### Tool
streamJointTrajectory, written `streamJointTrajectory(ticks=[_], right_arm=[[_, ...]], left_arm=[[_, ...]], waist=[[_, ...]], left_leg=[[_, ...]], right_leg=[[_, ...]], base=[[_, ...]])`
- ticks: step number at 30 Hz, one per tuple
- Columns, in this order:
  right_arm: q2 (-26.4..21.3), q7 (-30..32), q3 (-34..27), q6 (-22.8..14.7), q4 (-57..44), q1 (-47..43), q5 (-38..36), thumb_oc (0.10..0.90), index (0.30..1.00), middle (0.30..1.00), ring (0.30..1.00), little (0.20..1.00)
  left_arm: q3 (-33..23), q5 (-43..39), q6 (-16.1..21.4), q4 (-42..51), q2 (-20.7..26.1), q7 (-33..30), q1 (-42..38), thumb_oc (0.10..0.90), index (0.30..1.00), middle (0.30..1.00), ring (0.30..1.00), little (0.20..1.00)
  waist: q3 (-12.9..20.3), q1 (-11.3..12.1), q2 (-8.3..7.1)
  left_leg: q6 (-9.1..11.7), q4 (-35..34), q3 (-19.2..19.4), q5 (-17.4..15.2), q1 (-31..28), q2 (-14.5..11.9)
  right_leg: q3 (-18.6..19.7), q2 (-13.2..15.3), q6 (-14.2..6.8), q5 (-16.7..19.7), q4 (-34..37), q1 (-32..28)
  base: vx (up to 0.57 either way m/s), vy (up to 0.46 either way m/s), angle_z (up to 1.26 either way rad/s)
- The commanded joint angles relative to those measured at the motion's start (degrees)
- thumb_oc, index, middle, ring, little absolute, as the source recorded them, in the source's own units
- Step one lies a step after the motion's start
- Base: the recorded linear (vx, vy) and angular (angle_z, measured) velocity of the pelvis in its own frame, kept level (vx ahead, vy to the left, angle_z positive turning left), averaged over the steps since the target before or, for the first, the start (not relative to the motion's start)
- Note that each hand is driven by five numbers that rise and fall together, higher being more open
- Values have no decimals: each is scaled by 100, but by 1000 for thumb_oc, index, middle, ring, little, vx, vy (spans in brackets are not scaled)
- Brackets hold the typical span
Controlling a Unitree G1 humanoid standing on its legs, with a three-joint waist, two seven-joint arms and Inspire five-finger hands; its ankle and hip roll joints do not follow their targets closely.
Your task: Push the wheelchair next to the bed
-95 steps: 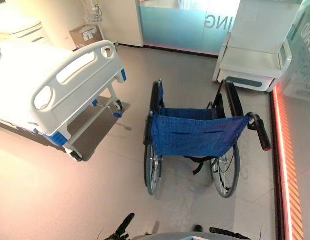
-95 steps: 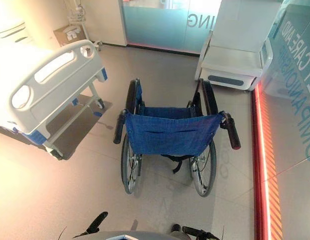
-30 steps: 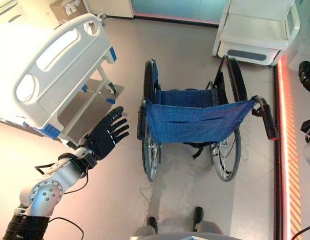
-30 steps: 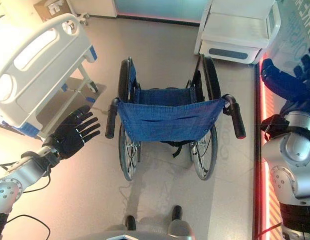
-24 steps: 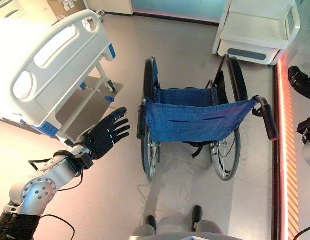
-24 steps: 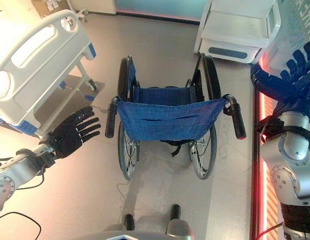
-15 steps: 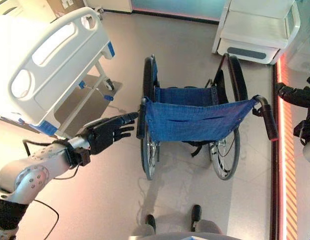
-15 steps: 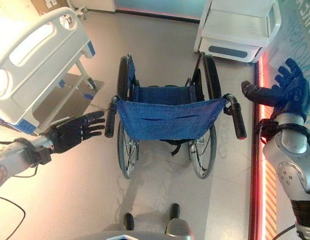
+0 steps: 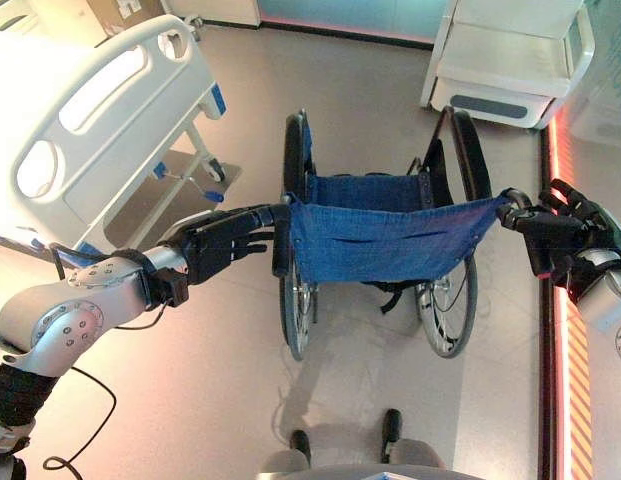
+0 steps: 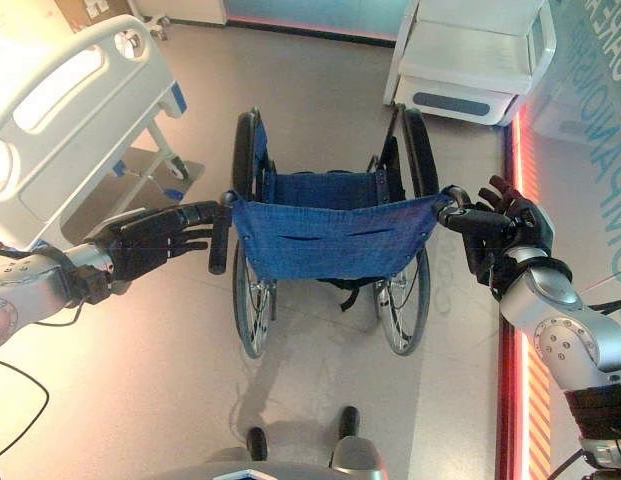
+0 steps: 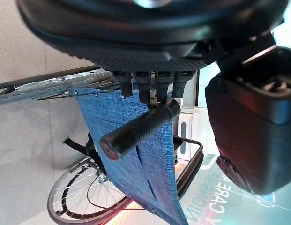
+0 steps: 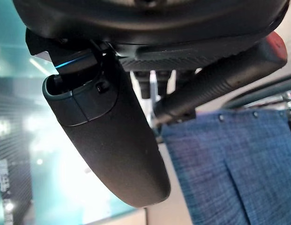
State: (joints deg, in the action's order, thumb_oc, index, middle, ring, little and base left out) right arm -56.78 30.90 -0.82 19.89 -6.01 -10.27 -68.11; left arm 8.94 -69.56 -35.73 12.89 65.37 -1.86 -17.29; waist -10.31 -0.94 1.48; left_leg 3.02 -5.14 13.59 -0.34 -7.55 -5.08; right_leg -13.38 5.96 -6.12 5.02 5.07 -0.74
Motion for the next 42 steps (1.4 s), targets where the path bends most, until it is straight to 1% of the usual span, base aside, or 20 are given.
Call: streamJointTrajectory(ticks=[1,5,6,10,15,17,18,20,22,25,26,27,30,32,34,35,36,38,42], right_arm=[[-484,-412,470,-265,-224,-925,-198,800,900,900,900,900],[-609,-258,765,-18,-46,-1158,369,800,900,900,900,900],[-696,-213,894,53,108,-1305,682,800,900,900,900,900],[-890,-229,1209,221,455,-1675,776,800,900,900,900,900],[-1048,-412,1547,476,722,-1982,997,800,900,900,900,900],[-1089,-431,1620,516,741,-2035,1124,800,900,900,900,900],[-1148,-450,1667,544,769,-2070,1391,800,900,900,900,900],[-1208,-465,1686,540,807,-2097,1562,800,900,900,900,900],[-1400,-456,1761,562,869,-2250,2072,800,900,900,900,900],[-1620,-521,1835,589,916,-2427,2244,800,900,900,900,900],[-1620,-522,1840,588,920,-2434,2244,800,900,900,900,900],[-1733,-591,1882,628,907,-2529,2258,800,900,900,900,900],[-1836,-699,1973,626,941,-2666,2232,800,900,900,900,900],[-1823,-719,2030,624,973,-2721,2228,800,900,900,900,900],[-1795,-764,2169,630,1050,-2856,2191,800,900,900,900,900],[-1794,-765,2176,629,1055,-2864,2190,800,900,900,900,900],[-1770,-791,2258,625,1127,-2942,2210,800,900,900,900,900],[-1732,-822,2297,588,1229,-2969,2247,800,900,900,900,900],[-1669,-808,2405,602,1392,-3114,2242,800,900,900,900,900]], left_arm=[[403,-490,630,156,193,252,-1014,800,900,900,900,900],[678,-505,448,55,217,282,-1204,800,900,900,900,900],[802,-459,374,-23,242,344,-1302,800,900,900,900,900],[1069,-417,301,-198,321,467,-1502,800,900,900,900,900],[1353,-292,144,-316,453,574,-1733,800,900,900,900,900],[1389,-226,103,-321,495,628,-1754,800,900,900,900,900],[1429,-111,99,-350,561,760,-1763,800,900,900,900,900],[1451,-39,98,-364,605,852,-1769,800,900,900,900,900],[1530,122,42,-350,767,1049,-1856,800,900,900,900,900],[1610,224,-5,-343,943,1241,-1953,800,900,900,900,900],[1611,227,-4,-346,943,1245,-1955,800,900,900,900,900],[1632,239,-28,-332,1052,1337,-1990,800,900,900,900,900],[1688,32,-50,-315,1159,1360,-2080,800,900,900,900,900],[1714,-99,-78,-315,1168,1337,-2113,800,900,900,900,900],[1837,-412,-164,-324,1158,1251,-2231,800,900,900,900,900],[1848,-420,-164,-326,1158,1244,-2242,800,900,900,900,900],[1925,-724,-241,-364,1152,1241,-2312,800,900,900,900,900],[1959,-1090,-314,-380,1108,1141,-2333,800,900,900,900,900],[1970,-1293,-158,-400,1040,929,-2354,800,900,900,900,900]], waist=[[477,-55,-120],[484,-43,-126],[481,-42,-125],[463,-17,-120],[419,10,-109],[397,18,-104],[380,28,-96],[370,37,-94],[350,54,-83],[343,71,-79],[342,70,-79],[344,83,-80],[346,93,-72],[349,98,-64],[359,103,-54],[358,103,-55],[345,108,-47],[335,117,-43],[327,136,-30]], left_leg=[[213,14,40,243,400,-89],[214,14,47,263,396,-91],[211,14,52,269,392,-92],[206,14,32,285,393,-89],[196,14,2,302,386,-75],[195,14,-7,307,390,-72],[191,14,-22,307,391,-65],[192,14,-34,308,390,-62],[190,14,-63,308,378,-52],[191,14,-87,306,375,-44],[191,14,-87,306,375,-44],[188,14,-91,305,375,-39],[183,14,-107,292,372,-29],[181,14,-113,285,370,-24],[183,14,-130,279,375,-16],[183,14,-130,279,375,-17],[184,14,-139,279,377,-14],[184,14,-144,281,378,-15],[190,14,-147,280,384,-16]], right_leg=[[-145,251,-331,-295,-7,-324],[-142,237,-333,-289,-7,-322],[-135,228,-331,-288,-7,-324],[-125,216,-329,-292,-7,-337],[-133,222,-329,-289,-7,-361],[-135,224,-328,-289,-7,-364],[-135,226,-328,-289,-7,-370],[-136,229,-329,-287,-7,-373],[-128,224,-334,-281,-7,-389],[-130,222,-343,-279,-7,-398],[-130,222,-343,-280,-7,-399],[-130,225,-347,-275,-7,-399],[-131,224,-352,-277,-7,-402],[-132,225,-354,-279,-7,-403],[-136,226,-356,-280,-7,-400],[-137,226,-356,-280,-7,-400],[-140,228,-355,-279,-7,-403],[-147,228,-353,-274,-7,-403],[-185,233,-356,-266,-7,-398]], base=[[0,0,0],[0,0,0],[0,0,0],[3,0,1],[0,0,0],[0,0,0],[0,0,0],[0,0,0],[17,3,1],[11,-1,2],[19,-2,3],[0,0,0],[0,0,0],[0,0,0],[0,0,0],[0,0,0],[0,0,0],[8,-7,5],[0,-3,2]])
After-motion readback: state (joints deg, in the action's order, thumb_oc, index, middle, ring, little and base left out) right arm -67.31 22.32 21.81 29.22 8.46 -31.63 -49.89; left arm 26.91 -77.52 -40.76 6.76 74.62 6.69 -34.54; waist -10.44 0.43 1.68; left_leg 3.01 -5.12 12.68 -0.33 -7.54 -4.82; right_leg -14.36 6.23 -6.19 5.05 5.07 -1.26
